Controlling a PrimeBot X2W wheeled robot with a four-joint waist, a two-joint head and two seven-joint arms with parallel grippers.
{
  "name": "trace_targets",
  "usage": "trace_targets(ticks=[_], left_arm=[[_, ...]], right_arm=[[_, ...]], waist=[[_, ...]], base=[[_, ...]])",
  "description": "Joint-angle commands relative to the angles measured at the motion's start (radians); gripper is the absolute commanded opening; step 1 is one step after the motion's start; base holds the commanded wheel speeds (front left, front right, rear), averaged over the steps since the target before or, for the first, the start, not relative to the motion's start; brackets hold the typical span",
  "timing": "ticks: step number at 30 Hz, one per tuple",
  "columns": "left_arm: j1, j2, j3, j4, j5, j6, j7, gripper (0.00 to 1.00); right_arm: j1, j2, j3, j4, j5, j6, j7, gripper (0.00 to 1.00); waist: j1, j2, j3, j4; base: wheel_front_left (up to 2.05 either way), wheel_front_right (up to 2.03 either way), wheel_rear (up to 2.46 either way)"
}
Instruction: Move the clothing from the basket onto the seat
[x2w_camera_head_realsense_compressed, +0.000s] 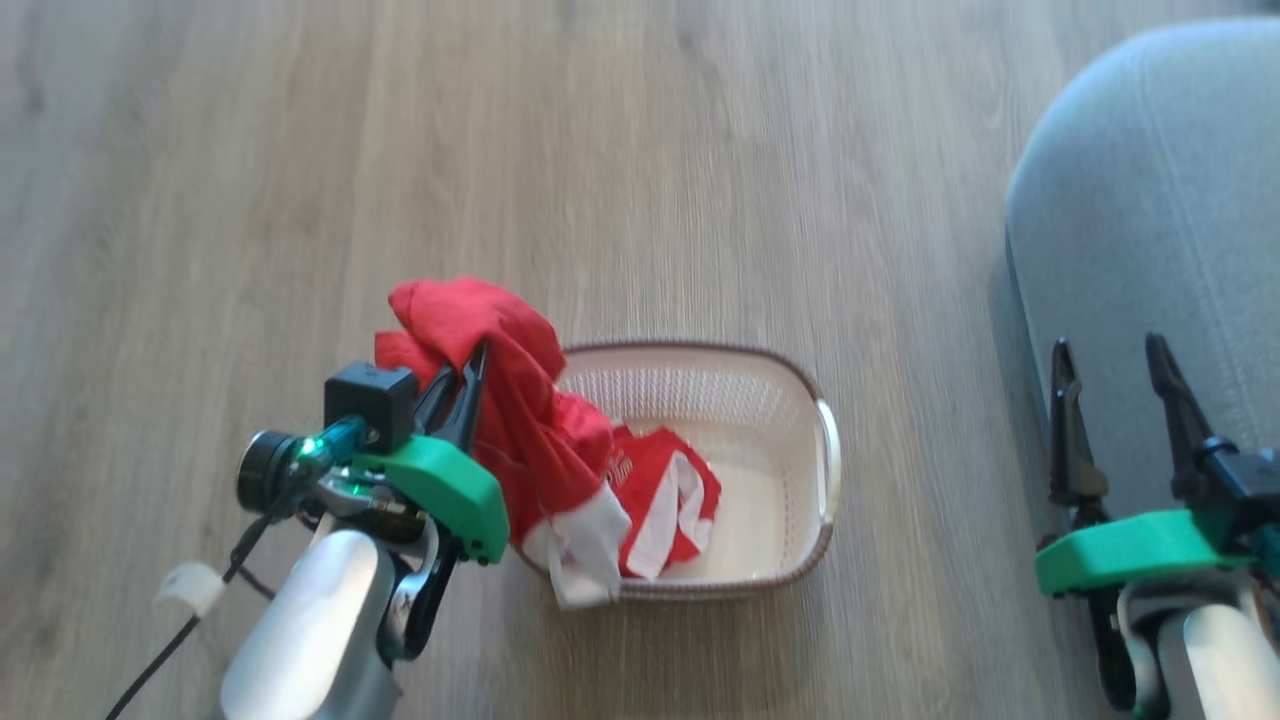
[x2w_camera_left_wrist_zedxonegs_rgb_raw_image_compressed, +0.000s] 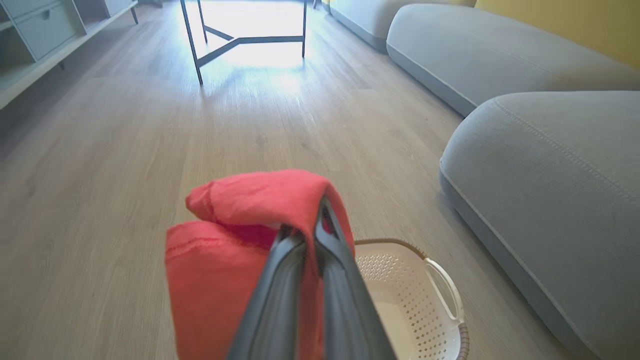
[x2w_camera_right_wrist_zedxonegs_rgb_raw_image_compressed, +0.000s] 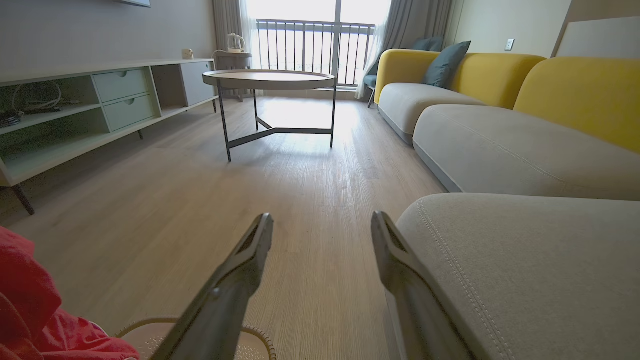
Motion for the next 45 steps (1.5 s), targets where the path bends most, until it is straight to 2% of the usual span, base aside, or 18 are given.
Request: trace_targets(ticks=[1, 11, 16, 21, 24, 36, 45], left_arm=[[-0.021, 0.025, 0.041, -0.05, -0.012, 0.014, 0.001, 0.0], [-0.049, 0.072, 0.063, -0.131, -0.02, 0.026, 0.055, 0.0], [-0.091, 0.076, 0.046, -0.171, -0.011, 0.021, 0.091, 0.0], [-0.139, 0.068, 0.023, -0.187, -0.003, 0.01, 0.11, 0.0], [-0.168, 0.053, 0.004, -0.194, 0.001, 0.003, 0.119, 0.0], [-0.238, -0.012, -0.073, -0.177, 0.014, -0.015, 0.126, 0.0], [-0.257, -0.047, -0.131, -0.164, 0.011, -0.024, 0.127, 0.0]], right_arm=[[0.006, -0.023, 0.023, -0.028, 0.003, 0.007, -0.005, 1.0], [0.007, -0.056, 0.124, -0.021, 0.005, 0.007, -0.005, 1.0], [-0.058, -0.083, 0.258, 0.016, 0.005, 0.007, -0.005, 1.0], [-0.178, -0.099, 0.471, 0.088, 0.008, 0.007, -0.005, 1.0], [-0.258, -0.089, 0.551, 0.142, 0.019, 0.007, -0.005, 1.0], [-0.488, -0.013, 0.751, 0.317, 0.062, 0.007, -0.005, 1.0], [-0.562, 0.025, 0.791, 0.384, 0.083, 0.007, -0.005, 1.0]], waist=[[0.0001, -0.0001, -0.051, 0.019], [0.0001, -0.0001, -0.083, 0.038], [0.0001, -0.0001, -0.07, 0.048], [0.0001, -0.0001, -0.053, 0.06], [0.0001, -0.0001, -0.046, 0.072], [0.0001, -0.0001, -0.041, 0.111], [0.0001, -0.0001, -0.052, 0.122]], base=[[0.0, 0.0, 0.0], [0.0, 0.0, 0.0], [0.0, 0.0, 0.0], [0.0, 0.0, 0.0], [0.0, 0.0, 0.0], [0.0, 0.0, 0.0], [0.0, 0.0, 0.0]])
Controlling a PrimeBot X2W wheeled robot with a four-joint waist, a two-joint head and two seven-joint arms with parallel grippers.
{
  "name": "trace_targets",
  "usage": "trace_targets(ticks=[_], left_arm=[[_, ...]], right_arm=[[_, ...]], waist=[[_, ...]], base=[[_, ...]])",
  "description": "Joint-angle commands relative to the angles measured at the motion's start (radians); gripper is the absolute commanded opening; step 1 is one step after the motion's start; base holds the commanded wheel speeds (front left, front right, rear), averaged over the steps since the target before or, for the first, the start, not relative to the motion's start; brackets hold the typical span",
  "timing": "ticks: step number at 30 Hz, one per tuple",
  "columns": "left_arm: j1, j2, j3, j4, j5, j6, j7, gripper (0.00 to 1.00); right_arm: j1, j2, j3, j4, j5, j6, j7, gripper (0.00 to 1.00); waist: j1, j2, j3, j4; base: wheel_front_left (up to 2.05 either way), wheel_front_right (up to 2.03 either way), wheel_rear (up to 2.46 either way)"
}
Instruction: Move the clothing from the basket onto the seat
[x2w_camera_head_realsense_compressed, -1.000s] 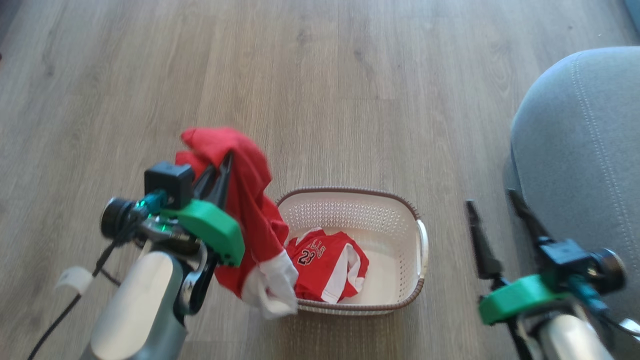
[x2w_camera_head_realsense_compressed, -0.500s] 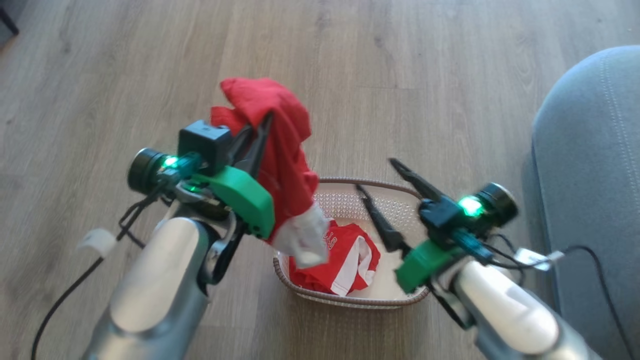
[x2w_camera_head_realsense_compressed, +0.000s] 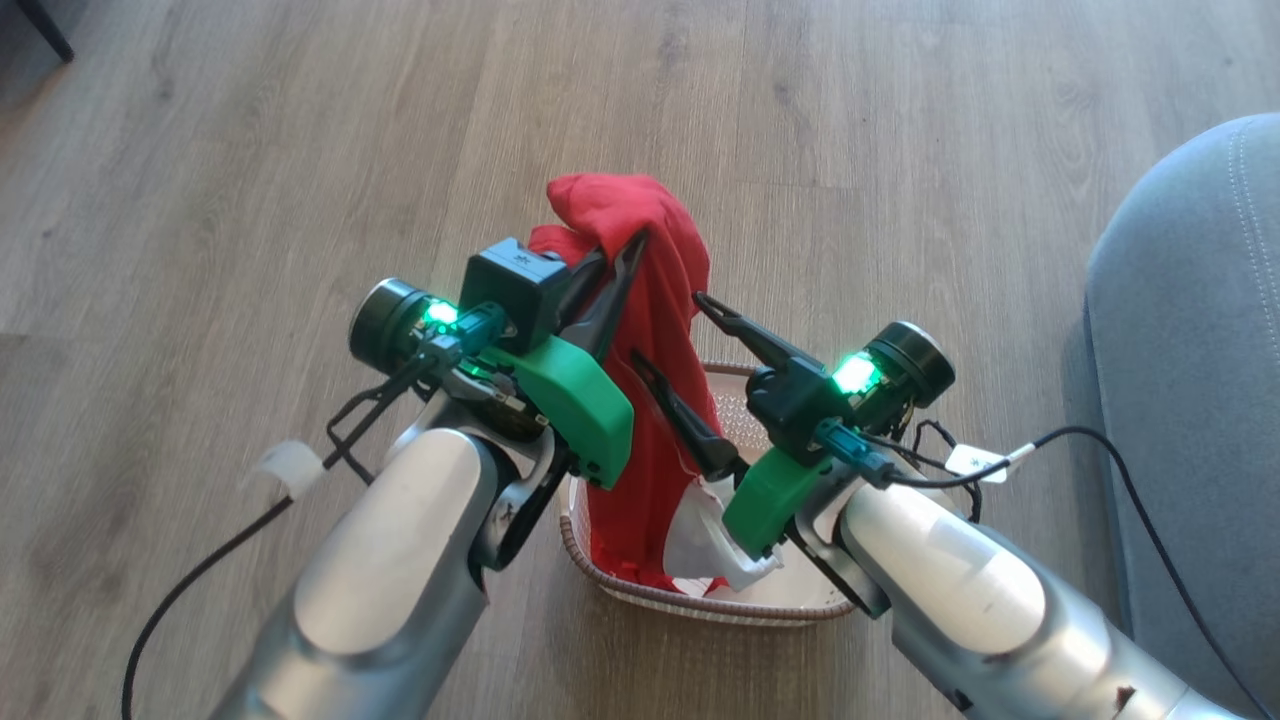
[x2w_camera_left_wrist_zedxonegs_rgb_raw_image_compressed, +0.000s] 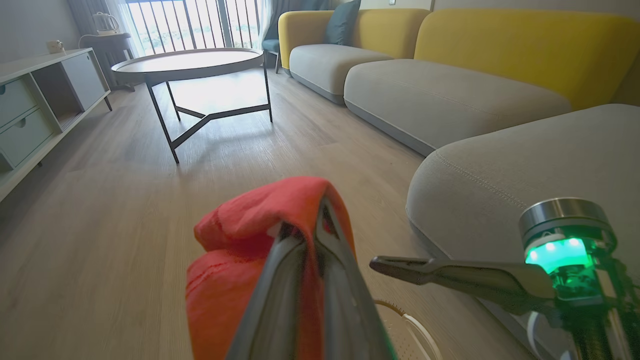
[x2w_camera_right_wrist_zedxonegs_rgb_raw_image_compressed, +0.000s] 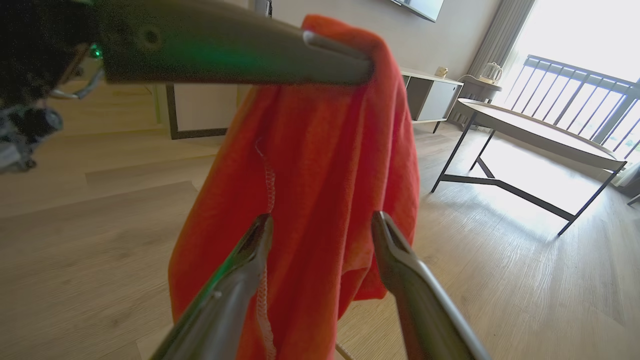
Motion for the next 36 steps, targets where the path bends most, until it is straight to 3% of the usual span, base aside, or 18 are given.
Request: trace_targets(ticks=[1, 20, 21, 22, 27, 29, 31, 32, 33, 36], left_arm=[[-0.06, 0.002, 0.027, -0.033, 0.005, -0.002, -0.003, 0.0], [-0.036, -0.011, -0.056, -0.101, -0.019, -0.017, 0.043, 0.0], [-0.035, -0.011, -0.06, -0.102, -0.019, -0.018, 0.045, 0.0], [-0.032, -0.012, -0.064, -0.101, -0.021, -0.019, 0.047, 0.0], [-0.027, -0.013, -0.071, -0.1, -0.024, -0.016, 0.045, 0.0], [-0.026, -0.01, -0.07, -0.097, -0.024, -0.014, 0.038, 0.39], [-0.025, -0.006, -0.065, -0.09, -0.027, -0.013, 0.029, 0.59], [-0.024, -0.003, -0.061, -0.086, -0.028, -0.011, 0.022, 0.89], [-0.023, 0.001, -0.056, -0.08, -0.028, -0.009, 0.015, 1.0], [-0.015, 0.017, -0.045, -0.054, -0.028, -0.004, -0.004, 1.0]], right_arm=[[-0.031, 0.02, 0.002, -0.023, 0.013, 0.007, -0.005, 1.0], [-0.049, 0.021, -0.018, 0.058, 0.001, 0.007, -0.005, 1.0], [-0.052, 0.022, -0.012, 0.059, 0.008, 0.007, -0.005, 0.44], [-0.053, 0.024, -0.004, 0.06, 0.02, 0.007, -0.005, 0.0], [-0.062, 0.02, 0.015, 0.048, 0.067, 0.007, -0.005, 0.0], [-0.06, 0.014, 0.01, 0.031, 0.083, 0.007, -0.005, 0.0], [-0.05, 0.001, -0.008, 0.006, 0.096, 0.007, -0.005, 0.0], [-0.041, -0.008, -0.018, -0.008, 0.099, 0.007, -0.005, 0.0], [-0.032, -0.018, -0.029, -0.024, 0.1, 0.007, -0.005, 0.0], [-0.002, -0.051, -0.062, -0.066, 0.103, 0.007, -0.005, 0.0]], waist=[[0.0001, -0.0001, -0.003, 0.0], [0.0001, -0.0001, -0.021, 0.001], [0.0001, -0.0001, -0.021, 0.001], [0.0001, -0.0001, -0.022, 0.0], [0.0001, -0.0001, -0.021, -0.006], [0.0001, -0.0001, -0.018, -0.012], [0.0001, -0.0001, -0.015, -0.018], [0.0001, -0.0001, -0.012, -0.024], [0.0001, -0.0001, -0.01, -0.031], [0.0001, -0.0001, -0.004, -0.059]], base=[[0.0, 0.0, 0.0], [0.0, 0.0, 0.0], [0.0, 0.0, 0.0], [0.0, 0.0, 0.0], [0.0, 0.0, 0.0], [0.0, 0.0, 0.0], [0.0, 0.0, 0.0], [0.0, 0.0, 0.0], [0.0, 0.0, 0.0], [0.0, 0.0, 0.0]])
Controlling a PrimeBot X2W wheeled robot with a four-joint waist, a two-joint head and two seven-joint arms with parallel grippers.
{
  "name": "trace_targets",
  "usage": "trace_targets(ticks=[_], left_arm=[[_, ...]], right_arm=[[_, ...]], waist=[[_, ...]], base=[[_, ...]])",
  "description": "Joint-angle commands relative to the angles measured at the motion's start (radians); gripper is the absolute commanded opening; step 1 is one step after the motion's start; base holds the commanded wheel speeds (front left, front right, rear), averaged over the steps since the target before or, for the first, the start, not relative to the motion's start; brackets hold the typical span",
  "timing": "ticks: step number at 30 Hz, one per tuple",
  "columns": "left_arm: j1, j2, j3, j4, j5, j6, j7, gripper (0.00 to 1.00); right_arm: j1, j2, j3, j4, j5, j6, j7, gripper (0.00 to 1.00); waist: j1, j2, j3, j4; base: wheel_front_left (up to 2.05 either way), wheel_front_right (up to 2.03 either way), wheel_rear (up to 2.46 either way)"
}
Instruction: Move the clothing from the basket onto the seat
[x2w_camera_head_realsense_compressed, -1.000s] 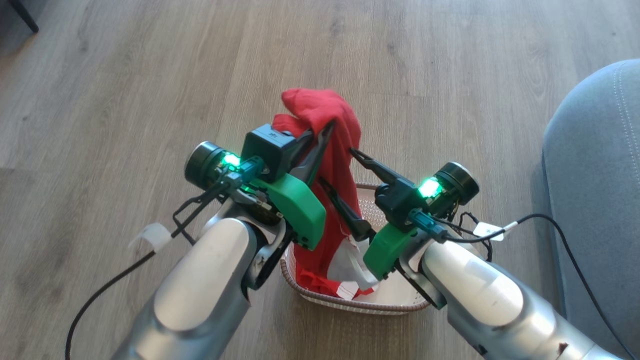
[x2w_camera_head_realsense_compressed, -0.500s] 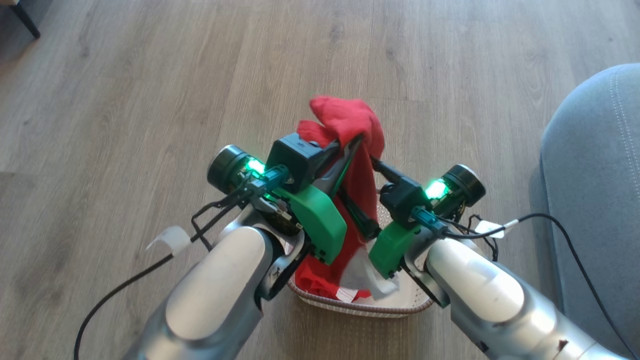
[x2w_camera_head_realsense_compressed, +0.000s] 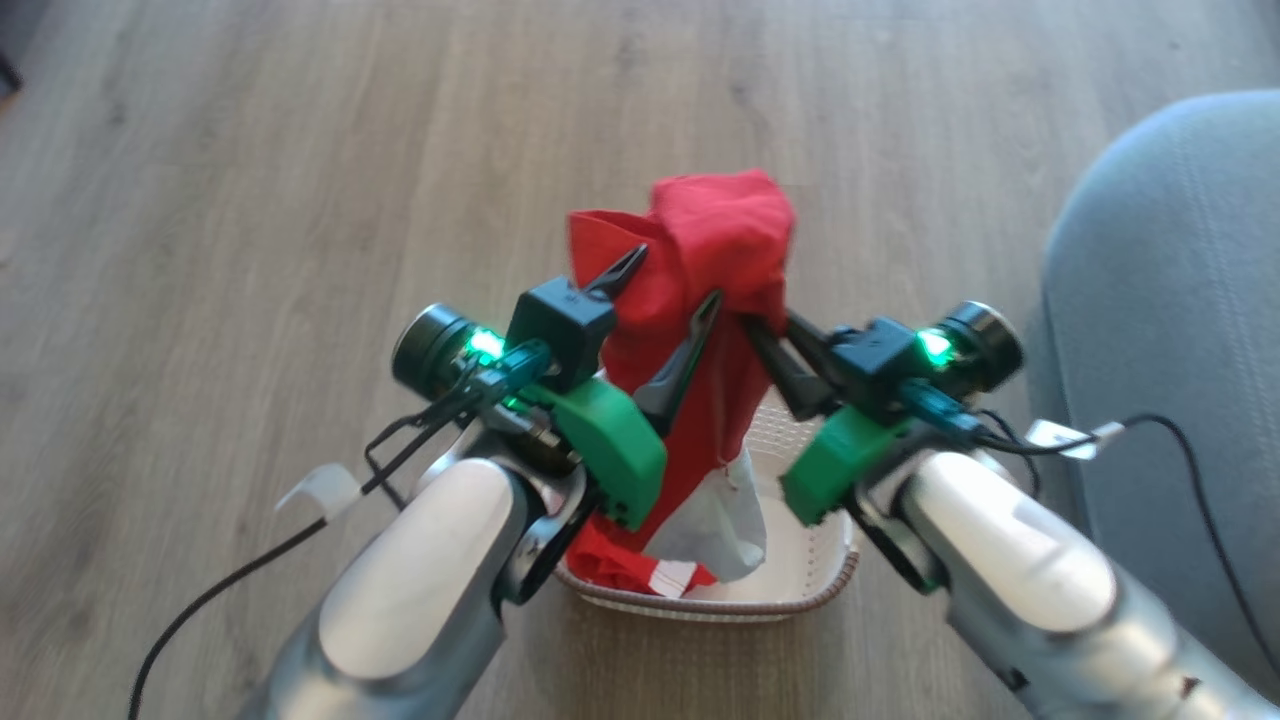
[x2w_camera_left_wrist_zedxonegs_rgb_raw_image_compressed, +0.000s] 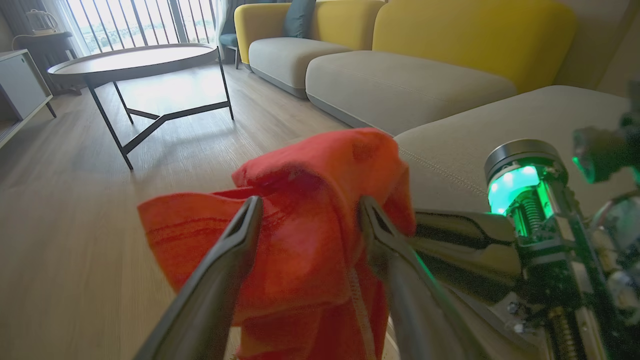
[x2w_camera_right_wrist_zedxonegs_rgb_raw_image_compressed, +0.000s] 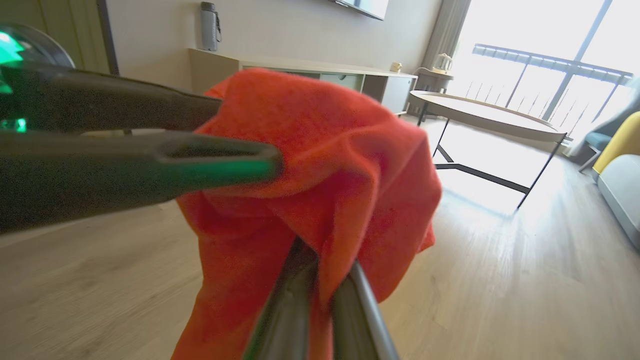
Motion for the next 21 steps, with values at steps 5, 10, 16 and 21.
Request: trace_targets(ticks=[5, 10, 16, 21], left_arm=[[-0.009, 0.031, 0.049, 0.006, -0.004, 0.011, -0.037, 1.0], [0.017, 0.042, 0.04, 0.006, -0.004, 0.014, -0.057, 1.0], [0.079, 0.058, 0.019, -0.028, -0.006, 0.021, -0.063, 1.0], [0.115, 0.073, 0.004, -0.072, -0.007, 0.024, -0.058, 1.0]], right_arm=[[0.056, -0.047, -0.054, -0.09, 0.004, 0.007, -0.005, 0.0], [0.115, -0.093, -0.111, -0.166, -0.005, 0.007, -0.004, 0.0], [0.182, -0.125, -0.163, -0.238, -0.013, 0.007, 0.018, 0.0], [0.227, -0.149, -0.198, -0.292, -0.018, 0.007, 0.044, 0.0]], waist=[[0.0, -0.0001, 0.008, -0.075], [0.0, -0.0001, 0.007, -0.173], [0.0, -0.0001, 0.0, -0.286], [0.0, -0.0001, 0.008, -0.372]], base=[[0.0, 0.0, 0.0], [0.0, 0.0, 0.0], [0.0, 0.0, 0.0], [0.0, 0.0, 0.0]])
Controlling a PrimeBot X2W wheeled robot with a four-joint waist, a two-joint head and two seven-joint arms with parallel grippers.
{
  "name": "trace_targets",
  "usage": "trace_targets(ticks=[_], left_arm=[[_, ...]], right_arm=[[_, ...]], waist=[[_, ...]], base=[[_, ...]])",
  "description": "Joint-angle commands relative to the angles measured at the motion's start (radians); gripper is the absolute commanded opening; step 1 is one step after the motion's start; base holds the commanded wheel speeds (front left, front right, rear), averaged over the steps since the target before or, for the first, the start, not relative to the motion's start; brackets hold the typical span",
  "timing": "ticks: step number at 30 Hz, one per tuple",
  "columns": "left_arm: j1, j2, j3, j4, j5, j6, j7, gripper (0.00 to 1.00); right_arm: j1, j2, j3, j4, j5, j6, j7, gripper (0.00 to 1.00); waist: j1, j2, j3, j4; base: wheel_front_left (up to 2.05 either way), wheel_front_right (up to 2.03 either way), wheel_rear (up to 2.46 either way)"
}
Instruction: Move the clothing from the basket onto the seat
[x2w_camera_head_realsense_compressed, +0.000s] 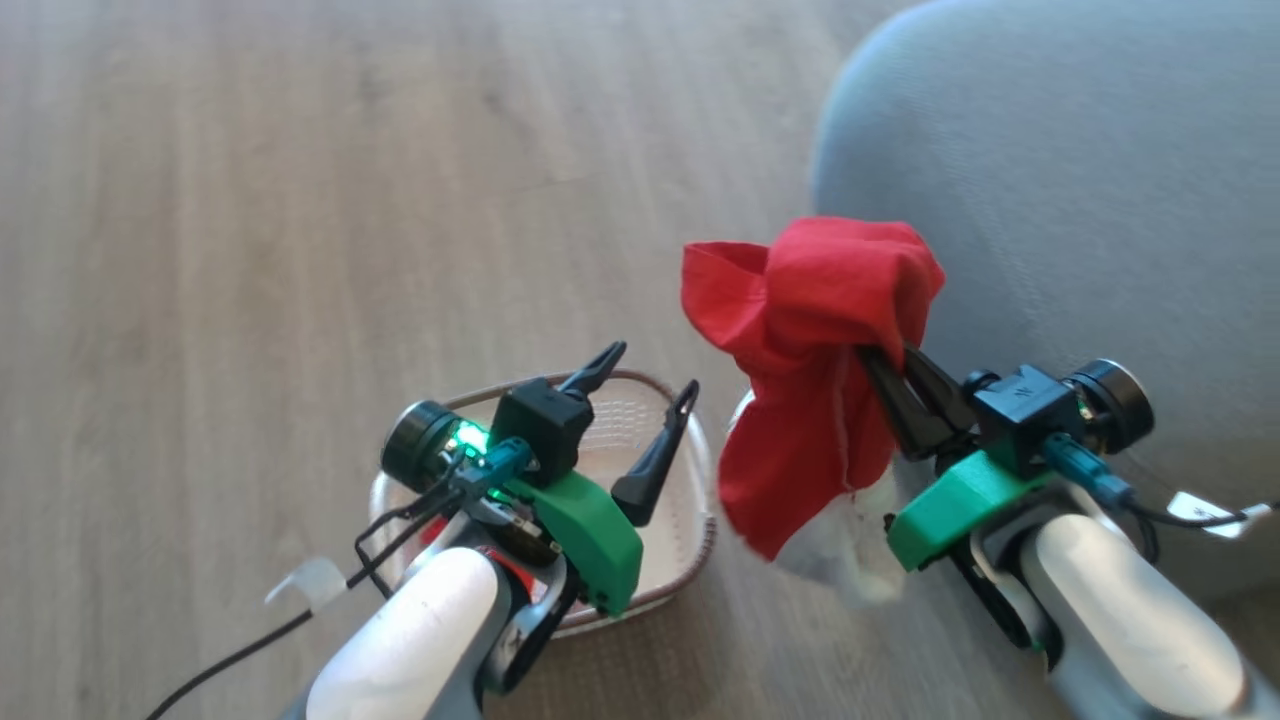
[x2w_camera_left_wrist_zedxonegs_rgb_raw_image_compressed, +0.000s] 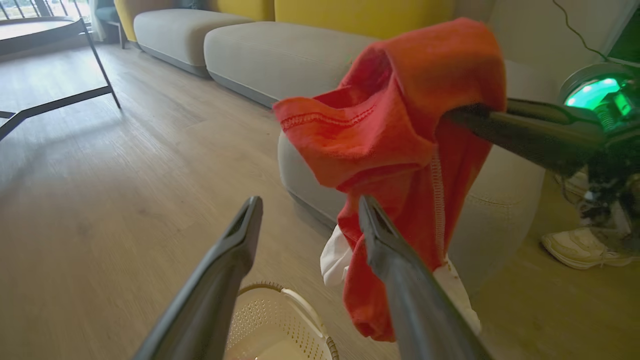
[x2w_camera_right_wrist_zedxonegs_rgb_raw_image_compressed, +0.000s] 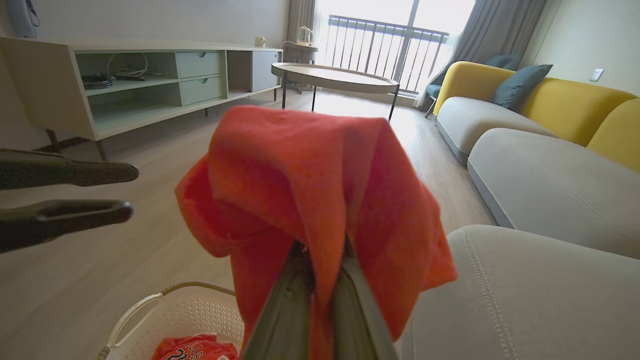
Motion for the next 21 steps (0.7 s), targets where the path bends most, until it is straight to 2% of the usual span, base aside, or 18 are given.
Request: trace_targets(ticks=[1, 9, 21], left_arm=[[-0.024, 0.015, 0.026, -0.057, -0.005, 0.008, 0.0, 1.0], [-0.003, 0.033, -0.004, -0.137, 0.007, 0.015, 0.033, 1.0], [-0.033, 0.049, -0.017, -0.18, 0.017, 0.013, 0.07, 1.0]], right_arm=[[0.005, -0.018, -0.017, -0.057, -0.009, 0.007, 0.007, 0.0], [0.057, -0.043, -0.103, -0.126, -0.013, 0.007, 0.025, 0.0], [0.007, -0.037, -0.2, -0.12, 0.016, 0.007, 0.019, 0.0]], waist=[[0.0, -0.0001, 0.009, -0.07], [0.0, -0.0001, 0.055, -0.122], [0.0, -0.0001, 0.144, -0.072]], base=[[0.0, 0.0, 0.0], [0.0, 0.0, 0.0], [0.0, 0.0, 0.0]])
